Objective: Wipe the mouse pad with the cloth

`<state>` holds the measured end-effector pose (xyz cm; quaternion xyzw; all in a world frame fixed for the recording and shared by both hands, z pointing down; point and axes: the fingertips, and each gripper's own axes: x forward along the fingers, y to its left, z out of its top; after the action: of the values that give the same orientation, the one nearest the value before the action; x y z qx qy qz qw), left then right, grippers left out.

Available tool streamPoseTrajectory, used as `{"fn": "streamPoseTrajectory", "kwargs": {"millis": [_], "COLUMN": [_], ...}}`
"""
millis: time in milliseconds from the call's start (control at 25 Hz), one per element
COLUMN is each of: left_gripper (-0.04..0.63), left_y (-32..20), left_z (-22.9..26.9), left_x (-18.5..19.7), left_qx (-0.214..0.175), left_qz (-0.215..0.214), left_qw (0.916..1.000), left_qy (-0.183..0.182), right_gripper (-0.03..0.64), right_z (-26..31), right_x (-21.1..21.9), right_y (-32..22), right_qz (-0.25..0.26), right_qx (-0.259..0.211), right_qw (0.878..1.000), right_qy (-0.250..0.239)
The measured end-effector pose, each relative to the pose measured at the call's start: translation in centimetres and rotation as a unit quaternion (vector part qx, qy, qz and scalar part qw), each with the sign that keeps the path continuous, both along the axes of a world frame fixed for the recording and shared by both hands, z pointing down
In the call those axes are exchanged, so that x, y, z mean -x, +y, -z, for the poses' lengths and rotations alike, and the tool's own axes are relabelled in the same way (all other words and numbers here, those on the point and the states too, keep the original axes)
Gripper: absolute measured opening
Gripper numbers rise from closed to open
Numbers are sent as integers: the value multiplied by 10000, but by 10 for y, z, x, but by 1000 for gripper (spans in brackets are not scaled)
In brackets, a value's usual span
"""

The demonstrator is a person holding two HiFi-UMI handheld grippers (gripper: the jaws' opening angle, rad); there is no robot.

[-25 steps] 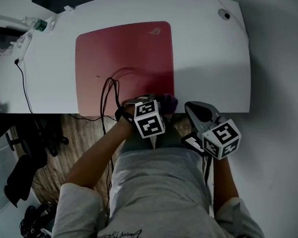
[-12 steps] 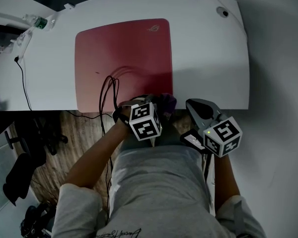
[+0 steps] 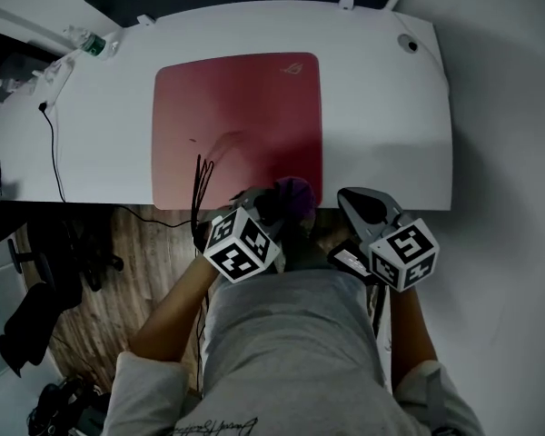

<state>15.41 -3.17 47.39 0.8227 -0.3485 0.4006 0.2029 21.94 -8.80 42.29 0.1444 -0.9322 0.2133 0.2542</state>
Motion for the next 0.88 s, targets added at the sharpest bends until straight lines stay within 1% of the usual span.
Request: {"fn": "streamPoseTrajectory", "kwargs": {"millis": [80,200,400,520,680,880], "left_gripper": [100,98,98,98,100,100], "left_y": [5,14,28,38,48,67], "left_z": [15,35,60,71,82,77], "left_x": [15,39,76,92,106,127], "left_qx": [-123,-289,-507,-649,-757,-718], "left_qz": [269,620,1127,1322,1596,1797], "left_qw": [9995,9975,9918,9883,9816,9783], "left_qy": [108,173,329,387,726,742], "right_gripper": [6,6,6,5,5,5], "right_z": [7,15,30,37,43,48], "right_x": [9,23,47,63,80,100], "right_y": [5,11,23,31,42,56], "right_qz": [17,88,186,253,390,493], "right_qx": [-41,-81,-128,-146,-216,-259], "right_qw": [10000,9999,9997,9995,9990,9984], "right_qy": [-10,-3,-38,-77,-36,-53]}}
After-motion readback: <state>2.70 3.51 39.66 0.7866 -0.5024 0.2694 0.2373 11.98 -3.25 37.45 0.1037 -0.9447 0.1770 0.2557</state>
